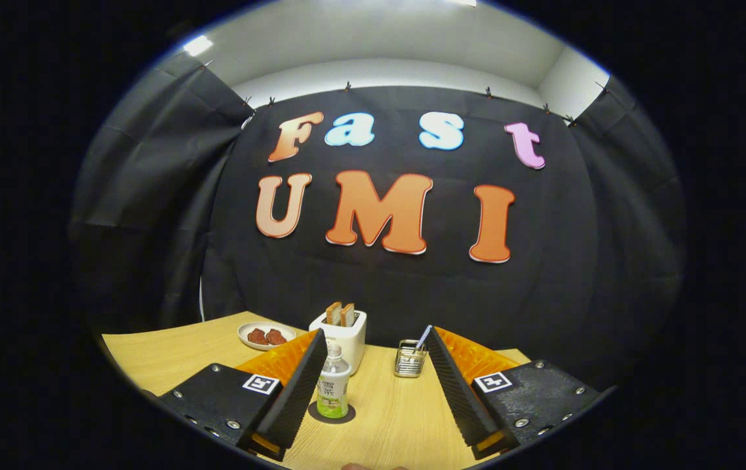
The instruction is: Take the bottle from table, then pour the juice into the cup, finally place the bottle on the coaster
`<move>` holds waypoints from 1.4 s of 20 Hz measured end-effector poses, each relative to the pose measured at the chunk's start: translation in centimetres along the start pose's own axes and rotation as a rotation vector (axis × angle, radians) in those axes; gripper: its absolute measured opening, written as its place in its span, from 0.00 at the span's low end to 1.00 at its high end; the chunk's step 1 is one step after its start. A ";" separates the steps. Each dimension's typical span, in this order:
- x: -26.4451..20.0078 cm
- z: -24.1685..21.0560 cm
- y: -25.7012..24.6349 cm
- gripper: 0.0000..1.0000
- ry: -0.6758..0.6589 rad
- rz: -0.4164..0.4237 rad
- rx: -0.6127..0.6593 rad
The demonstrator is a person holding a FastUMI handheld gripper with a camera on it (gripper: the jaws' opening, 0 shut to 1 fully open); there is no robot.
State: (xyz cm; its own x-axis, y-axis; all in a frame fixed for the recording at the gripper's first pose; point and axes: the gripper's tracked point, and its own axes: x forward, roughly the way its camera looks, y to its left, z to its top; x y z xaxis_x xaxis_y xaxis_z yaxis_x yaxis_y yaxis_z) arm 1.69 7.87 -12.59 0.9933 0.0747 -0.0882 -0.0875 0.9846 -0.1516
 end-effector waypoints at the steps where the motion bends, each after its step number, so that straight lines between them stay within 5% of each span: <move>1: -0.9 0.9 -0.6 0.93 -0.014 -0.012 0.001; 13: -6.6 1.7 -3.3 0.93 -0.080 -0.083 0.044; 17: -7.3 2.3 -5.6 0.93 -0.151 -0.211 -0.023; 28: -6.5 1.4 -3.4 0.93 -0.125 -0.157 0.072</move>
State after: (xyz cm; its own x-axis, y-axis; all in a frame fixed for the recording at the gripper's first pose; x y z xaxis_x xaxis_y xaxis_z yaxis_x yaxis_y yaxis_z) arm -4.40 4.25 -10.17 0.9963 -0.0662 0.0549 0.0706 0.9941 -0.0828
